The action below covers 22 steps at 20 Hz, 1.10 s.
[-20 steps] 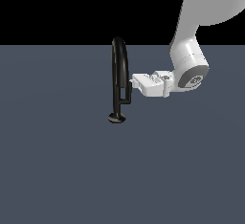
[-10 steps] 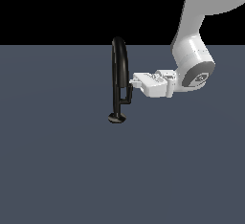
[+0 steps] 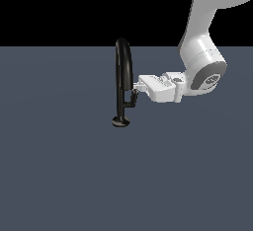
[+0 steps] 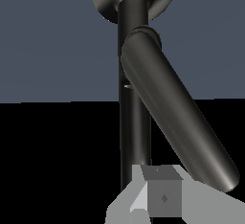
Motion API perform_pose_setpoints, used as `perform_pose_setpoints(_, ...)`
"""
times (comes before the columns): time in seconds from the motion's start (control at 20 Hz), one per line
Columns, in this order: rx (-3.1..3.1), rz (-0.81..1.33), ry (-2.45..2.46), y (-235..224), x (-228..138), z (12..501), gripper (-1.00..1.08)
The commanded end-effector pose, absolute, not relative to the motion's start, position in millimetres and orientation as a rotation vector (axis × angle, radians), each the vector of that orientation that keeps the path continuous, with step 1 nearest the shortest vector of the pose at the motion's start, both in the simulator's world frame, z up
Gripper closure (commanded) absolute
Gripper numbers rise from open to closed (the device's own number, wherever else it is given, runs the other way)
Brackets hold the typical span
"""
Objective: Turn on the faucet by rotating a designated handle.
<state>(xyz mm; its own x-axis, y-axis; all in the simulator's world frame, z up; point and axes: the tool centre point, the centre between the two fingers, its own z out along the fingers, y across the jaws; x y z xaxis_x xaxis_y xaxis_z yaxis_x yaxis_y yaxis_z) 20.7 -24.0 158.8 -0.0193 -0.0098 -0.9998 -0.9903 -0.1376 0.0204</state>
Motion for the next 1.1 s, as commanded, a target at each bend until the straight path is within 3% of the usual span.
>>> perform_pose_setpoints(0.0,-1.298,1.338,1.169,-26.1,7.5,149.5,1.08)
perform_pose_setpoints(0.45,-1.298,1.342,1.169,-30.9,-24.4,138.1,1.08)
perform_pose_setpoints(0.55,-1.309,1.325,1.157,-29.1,-15.1,147.5,1.08)
perform_pose_setpoints(1.05,-1.298,1.341,1.168,-33.2,-41.6,88.6,1.08)
